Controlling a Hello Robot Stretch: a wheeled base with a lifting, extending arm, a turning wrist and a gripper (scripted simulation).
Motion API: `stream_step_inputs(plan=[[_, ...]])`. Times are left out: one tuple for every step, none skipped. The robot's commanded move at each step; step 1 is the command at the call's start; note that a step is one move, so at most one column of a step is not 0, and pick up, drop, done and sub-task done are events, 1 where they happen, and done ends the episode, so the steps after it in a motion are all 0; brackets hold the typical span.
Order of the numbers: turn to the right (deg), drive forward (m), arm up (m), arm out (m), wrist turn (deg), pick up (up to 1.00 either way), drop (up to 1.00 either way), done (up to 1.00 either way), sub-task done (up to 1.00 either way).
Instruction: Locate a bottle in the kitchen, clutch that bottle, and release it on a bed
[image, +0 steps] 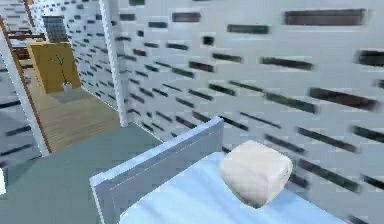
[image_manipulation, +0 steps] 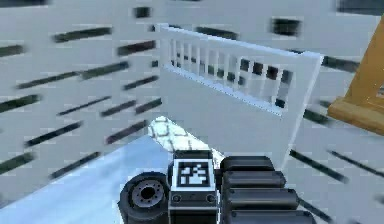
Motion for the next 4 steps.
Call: stream_step_inputs(plan=[[45.0,0.00,0.00,0.00,0.0,0.00,0.00,0.00,0.00],[45.0,0.00,0.00,0.00,0.0,0.00,0.00,0.00,0.00],[42.0,0.00,0.00,0.00,0.0,0.00,0.00,0.00,0.00],[-45.0,0.00,0.00,0.00,0.0,0.00,0.00,0.00,0.00]])
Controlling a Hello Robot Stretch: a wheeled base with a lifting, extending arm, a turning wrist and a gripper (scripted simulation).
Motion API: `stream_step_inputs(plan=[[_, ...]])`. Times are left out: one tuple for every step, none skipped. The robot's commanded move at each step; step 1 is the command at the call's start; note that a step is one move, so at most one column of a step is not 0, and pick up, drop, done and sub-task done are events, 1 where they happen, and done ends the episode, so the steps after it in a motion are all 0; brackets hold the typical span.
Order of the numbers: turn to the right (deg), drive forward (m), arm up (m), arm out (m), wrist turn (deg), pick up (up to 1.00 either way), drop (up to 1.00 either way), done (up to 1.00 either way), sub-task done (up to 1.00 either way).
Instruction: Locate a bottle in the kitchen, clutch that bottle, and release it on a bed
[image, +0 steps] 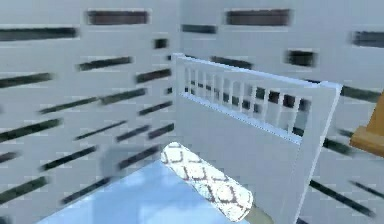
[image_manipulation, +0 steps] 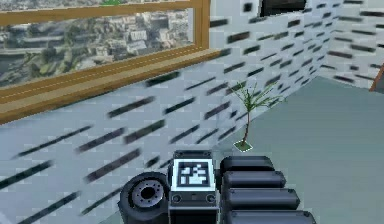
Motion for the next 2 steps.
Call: stream_step_inputs(plan=[[-45.0,0.00,0.00,0.00,0.0,0.00,0.00,0.00,0.00],[-45.0,0.00,0.00,0.00,0.0,0.00,0.00,0.00,0.00]])
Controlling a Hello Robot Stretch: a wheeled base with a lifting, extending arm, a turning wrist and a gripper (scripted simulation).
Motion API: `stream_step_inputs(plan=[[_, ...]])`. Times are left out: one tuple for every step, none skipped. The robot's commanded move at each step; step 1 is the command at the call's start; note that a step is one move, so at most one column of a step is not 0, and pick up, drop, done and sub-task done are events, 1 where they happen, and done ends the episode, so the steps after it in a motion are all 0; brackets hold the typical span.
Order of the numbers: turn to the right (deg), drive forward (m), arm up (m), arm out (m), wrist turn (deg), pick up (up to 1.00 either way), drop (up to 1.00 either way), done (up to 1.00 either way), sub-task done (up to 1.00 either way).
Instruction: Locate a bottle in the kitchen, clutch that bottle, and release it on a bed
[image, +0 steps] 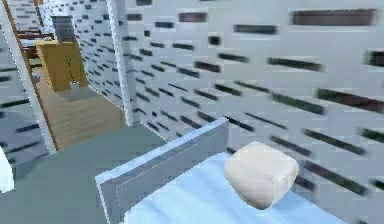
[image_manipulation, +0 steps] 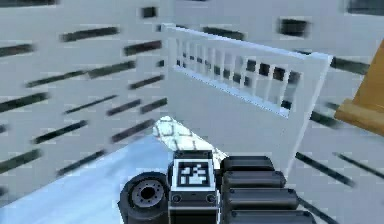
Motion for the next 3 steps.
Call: stream_step_inputs(plan=[[-33.0,0.00,0.00,0.00,0.0,0.00,0.00,0.00,0.00],[0.0,0.00,0.00,0.28,0.0,0.00,0.00,0.00,0.00],[0.0,0.00,0.00,0.00,45.0,0.00,0.00,0.00,0.00]])
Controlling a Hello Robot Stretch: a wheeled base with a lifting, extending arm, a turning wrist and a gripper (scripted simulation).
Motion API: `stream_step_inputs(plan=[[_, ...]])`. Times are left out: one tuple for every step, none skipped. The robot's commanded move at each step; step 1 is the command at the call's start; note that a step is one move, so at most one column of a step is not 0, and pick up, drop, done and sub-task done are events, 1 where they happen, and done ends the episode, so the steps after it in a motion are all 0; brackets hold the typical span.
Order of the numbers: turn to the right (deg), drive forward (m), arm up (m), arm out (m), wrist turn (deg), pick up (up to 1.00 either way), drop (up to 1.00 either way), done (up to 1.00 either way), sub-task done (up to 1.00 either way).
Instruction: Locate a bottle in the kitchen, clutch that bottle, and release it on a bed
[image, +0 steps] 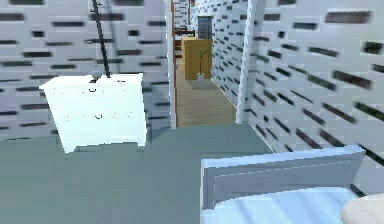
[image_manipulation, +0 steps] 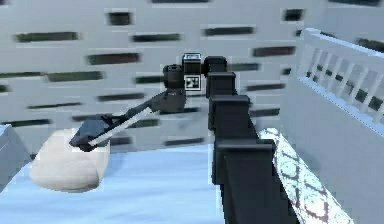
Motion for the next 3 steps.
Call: stream_step_inputs(plan=[[0.0,0.00,0.00,0.00,45.0,0.00,0.00,0.00,0.00],[0.0,0.00,0.00,0.00,30.0,0.00,0.00,0.00,0.00],[0.0,0.00,-0.32,0.00,0.0,0.00,0.00,0.00,0.00]])
